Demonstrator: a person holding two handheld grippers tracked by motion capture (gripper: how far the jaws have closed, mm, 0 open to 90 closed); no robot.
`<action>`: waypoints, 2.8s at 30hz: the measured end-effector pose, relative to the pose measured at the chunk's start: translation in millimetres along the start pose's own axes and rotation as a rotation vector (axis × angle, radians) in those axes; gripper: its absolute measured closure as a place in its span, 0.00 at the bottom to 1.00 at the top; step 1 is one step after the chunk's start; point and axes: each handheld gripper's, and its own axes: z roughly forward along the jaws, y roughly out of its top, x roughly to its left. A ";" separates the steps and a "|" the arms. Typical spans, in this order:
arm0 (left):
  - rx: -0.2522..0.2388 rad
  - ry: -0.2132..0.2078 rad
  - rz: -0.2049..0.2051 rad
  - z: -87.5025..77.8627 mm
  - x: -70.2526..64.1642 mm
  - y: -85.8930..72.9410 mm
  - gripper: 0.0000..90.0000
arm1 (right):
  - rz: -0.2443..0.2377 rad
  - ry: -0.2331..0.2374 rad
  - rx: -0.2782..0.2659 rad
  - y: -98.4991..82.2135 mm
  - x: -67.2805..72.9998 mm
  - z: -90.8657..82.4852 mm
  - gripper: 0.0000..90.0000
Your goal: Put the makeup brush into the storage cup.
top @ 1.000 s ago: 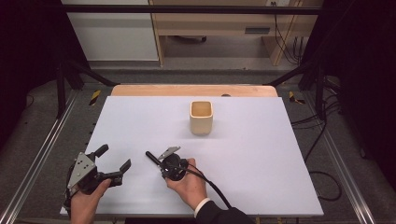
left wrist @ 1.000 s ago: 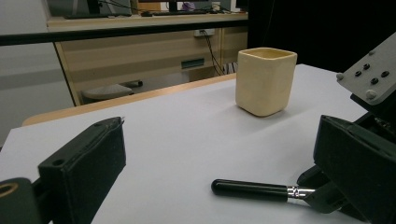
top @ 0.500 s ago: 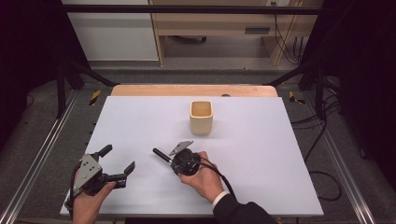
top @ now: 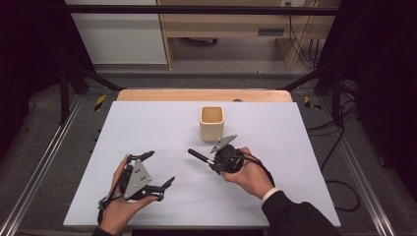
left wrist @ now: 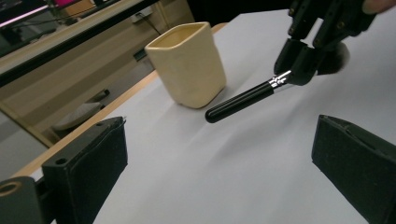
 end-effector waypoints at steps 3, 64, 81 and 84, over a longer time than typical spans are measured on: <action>0.000 -0.021 0.055 14.1 -6.5 11.8 0.04 | -0.014 0.017 0.020 -3.2 -7.5 -6.1 0.79; 0.130 -0.037 0.694 100.4 -62.5 46.4 0.56 | -0.106 0.146 0.126 16.9 -10.5 -48.8 0.79; 0.151 -0.032 0.724 100.4 -63.4 44.9 0.66 | -0.121 0.159 0.130 17.8 -10.3 -47.9 0.79; 0.148 -0.028 0.728 100.4 -64.1 45.0 0.66 | -0.120 0.157 0.131 17.8 -9.6 -47.2 0.79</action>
